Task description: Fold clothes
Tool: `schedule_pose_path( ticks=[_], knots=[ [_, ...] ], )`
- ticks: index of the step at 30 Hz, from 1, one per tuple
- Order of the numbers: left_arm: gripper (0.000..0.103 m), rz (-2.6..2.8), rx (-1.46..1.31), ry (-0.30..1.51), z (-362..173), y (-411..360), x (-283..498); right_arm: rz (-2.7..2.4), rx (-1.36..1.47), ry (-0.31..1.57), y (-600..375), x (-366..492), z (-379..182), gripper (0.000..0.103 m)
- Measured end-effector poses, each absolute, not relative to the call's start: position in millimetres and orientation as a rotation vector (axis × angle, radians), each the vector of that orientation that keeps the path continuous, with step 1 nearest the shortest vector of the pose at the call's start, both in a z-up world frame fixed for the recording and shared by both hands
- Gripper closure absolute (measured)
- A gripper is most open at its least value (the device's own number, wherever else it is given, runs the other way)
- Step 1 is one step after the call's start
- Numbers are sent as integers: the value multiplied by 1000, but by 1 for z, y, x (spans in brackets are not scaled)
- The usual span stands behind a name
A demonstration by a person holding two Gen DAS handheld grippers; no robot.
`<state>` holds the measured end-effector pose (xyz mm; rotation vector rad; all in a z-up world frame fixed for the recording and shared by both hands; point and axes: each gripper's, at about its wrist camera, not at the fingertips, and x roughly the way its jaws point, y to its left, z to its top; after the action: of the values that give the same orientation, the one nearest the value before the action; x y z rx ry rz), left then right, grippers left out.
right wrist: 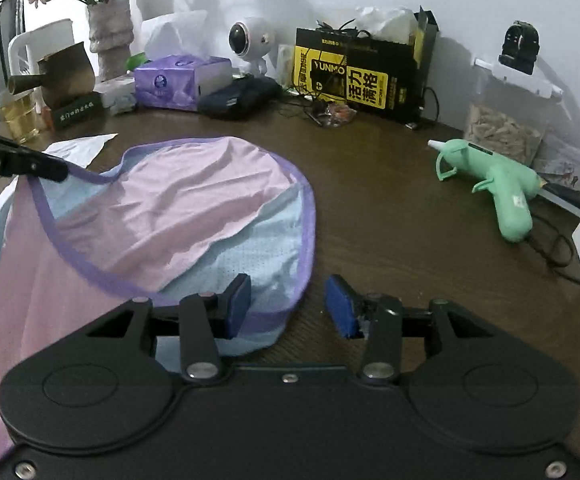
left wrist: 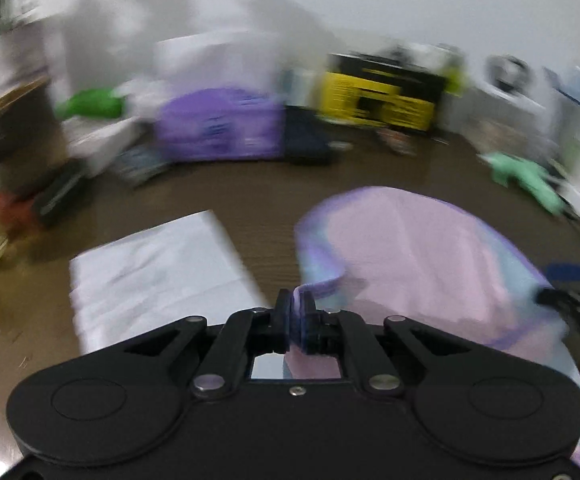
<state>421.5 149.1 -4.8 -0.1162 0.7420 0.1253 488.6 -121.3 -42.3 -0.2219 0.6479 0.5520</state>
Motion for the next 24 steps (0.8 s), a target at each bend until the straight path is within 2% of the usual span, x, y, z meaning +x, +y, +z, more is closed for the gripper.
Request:
schedule_pose_path(
  ticks=[1, 2, 3, 4, 5, 6, 15, 20, 21, 23, 24],
  knots=[
    [96, 137, -135, 750, -6, 153, 420, 548, -233, 641, -120, 487, -43, 53],
    [85, 142, -142, 751, -7, 155, 417, 543, -244, 636, -118, 487, -43, 53],
    [68, 147, -147, 750, -7, 155, 414, 543, -253, 630, -117, 486, -41, 53],
    [59, 150, -149, 746, -7, 155, 412, 548, -257, 624, -115, 483, -40, 53],
    [43, 151, -141, 739, -5, 155, 412, 556, -256, 616, -113, 479, -37, 53],
    [39, 154, -126, 731, -3, 154, 413, 577, -245, 608, -111, 474, -32, 53],
    [36, 88, -35, 665, 6, 140, 409, 706, -290, 603, -100, 408, -19, 53],
    [36, 96, 5, 690, -4, 135, 424, 609, -210, 660, -100, 440, -27, 54],
    [36, 96, 15, 697, -6, 134, 427, 606, -192, 677, -100, 446, -29, 60],
    [36, 90, 27, 714, -11, 133, 434, 644, -202, 694, -98, 446, -33, 93],
    [36, 82, 23, 726, -14, 133, 438, 656, -217, 688, -98, 444, -34, 95]
  ],
)
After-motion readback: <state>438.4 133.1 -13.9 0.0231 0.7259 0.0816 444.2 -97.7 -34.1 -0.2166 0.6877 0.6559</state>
